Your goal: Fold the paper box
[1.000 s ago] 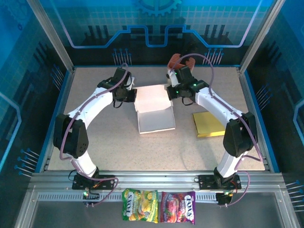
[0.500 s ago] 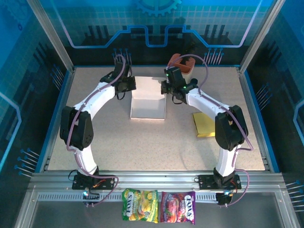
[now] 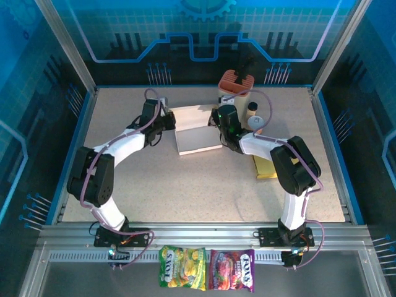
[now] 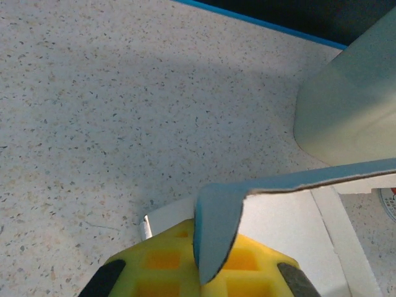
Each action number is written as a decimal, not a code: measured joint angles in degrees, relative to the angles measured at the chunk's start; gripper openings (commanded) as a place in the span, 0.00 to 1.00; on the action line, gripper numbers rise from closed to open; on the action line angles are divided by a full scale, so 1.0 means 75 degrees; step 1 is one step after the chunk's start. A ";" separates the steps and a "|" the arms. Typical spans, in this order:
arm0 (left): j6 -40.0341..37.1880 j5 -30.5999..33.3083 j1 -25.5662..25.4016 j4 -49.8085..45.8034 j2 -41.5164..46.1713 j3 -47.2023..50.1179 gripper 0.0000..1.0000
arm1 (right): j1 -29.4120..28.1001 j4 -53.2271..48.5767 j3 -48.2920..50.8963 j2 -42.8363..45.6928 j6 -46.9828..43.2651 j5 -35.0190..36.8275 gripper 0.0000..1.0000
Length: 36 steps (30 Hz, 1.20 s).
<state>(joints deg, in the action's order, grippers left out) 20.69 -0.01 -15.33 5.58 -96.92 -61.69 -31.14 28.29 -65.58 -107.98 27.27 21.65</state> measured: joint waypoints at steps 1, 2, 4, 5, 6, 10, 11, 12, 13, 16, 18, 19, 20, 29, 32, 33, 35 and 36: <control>0.0000 -0.0020 0.0006 0.0245 0.0020 0.0149 0.00 | -0.0017 0.0254 0.0085 0.0000 0.0003 0.0058 0.00; 0.0000 -0.0058 0.0012 0.0495 0.0035 0.0297 0.00 | -0.0044 0.0525 0.0192 0.0000 0.0012 0.0108 0.00; 0.0006 -0.0134 0.0023 0.0895 0.0064 0.0565 0.00 | -0.0082 0.1052 0.0463 0.0000 0.0020 0.0166 0.00; 0.0029 -0.0184 0.0026 0.1087 0.0093 0.0685 0.00 | -0.0102 0.1349 0.0647 0.0000 0.0017 0.0210 0.00; 0.0047 -0.0213 0.0026 0.1233 0.0114 0.0775 0.00 | -0.0114 0.1565 0.0793 0.0000 0.0012 0.0224 0.00; 0.0061 -0.0347 0.0023 0.1816 0.0224 0.1204 0.00 | -0.0178 0.2378 0.1507 0.0000 -0.0047 0.0242 0.00; 0.0061 -0.0353 0.0023 0.1929 0.0254 0.1291 0.00 | -0.0198 0.2515 0.1641 0.0000 -0.0064 0.0236 0.00; 0.0061 -0.0353 0.0023 0.2025 0.0274 0.1361 0.00 | -0.0216 0.2632 0.1754 0.0000 -0.0070 0.0227 0.00; 0.0064 -0.0353 0.0020 0.2116 0.0289 0.1437 0.00 | -0.0230 0.2769 0.1877 0.0000 -0.0079 0.0204 0.00; 0.0087 -0.0347 -0.0032 0.2381 0.0353 0.1684 0.00 | -0.0259 0.3214 0.2259 0.0055 -0.0102 0.0114 0.00; 0.0163 -0.0338 -0.0125 0.2553 0.0446 0.1883 0.00 | -0.0271 0.3465 0.2521 0.0140 -0.0108 0.0090 0.02; 0.0207 -0.0321 -0.0181 0.2646 0.0510 0.2017 0.00 | -0.0271 0.3564 0.2637 0.0189 -0.0125 0.0090 0.03; 0.0248 -0.0312 -0.0224 0.2734 0.0560 0.2133 0.00 | -0.0271 0.3631 0.2728 0.0227 -0.0128 0.0085 0.05; 0.0458 -0.0289 -0.0522 0.3089 0.0982 0.3028 0.00 | -0.0358 0.3570 0.3281 0.0568 -0.0236 -0.0119 0.26; 0.0455 -0.0274 -0.0565 0.3077 0.1049 0.3136 0.00 | -0.0446 0.3083 0.3305 0.0883 -0.0265 -0.0262 0.35; 0.0452 -0.0254 -0.0574 0.3069 0.1061 0.3144 0.00 | -0.0458 0.2868 0.3305 0.1020 -0.0254 -0.0338 0.38; 0.0452 -0.0224 -0.0600 0.3040 0.1090 0.3150 0.00 | -0.0481 0.2317 0.3302 0.1378 -0.0152 -0.0545 0.47; 0.0452 -0.0204 -0.0621 0.3022 0.1105 0.3150 0.00 | -0.0490 0.2060 0.3293 0.1545 -0.0117 -0.0653 0.51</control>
<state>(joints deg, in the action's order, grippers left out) 24.08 -1.54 -19.99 28.25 -88.64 -38.06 -34.81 43.75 -40.88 -96.40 26.39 16.75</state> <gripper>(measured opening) 0.050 0.445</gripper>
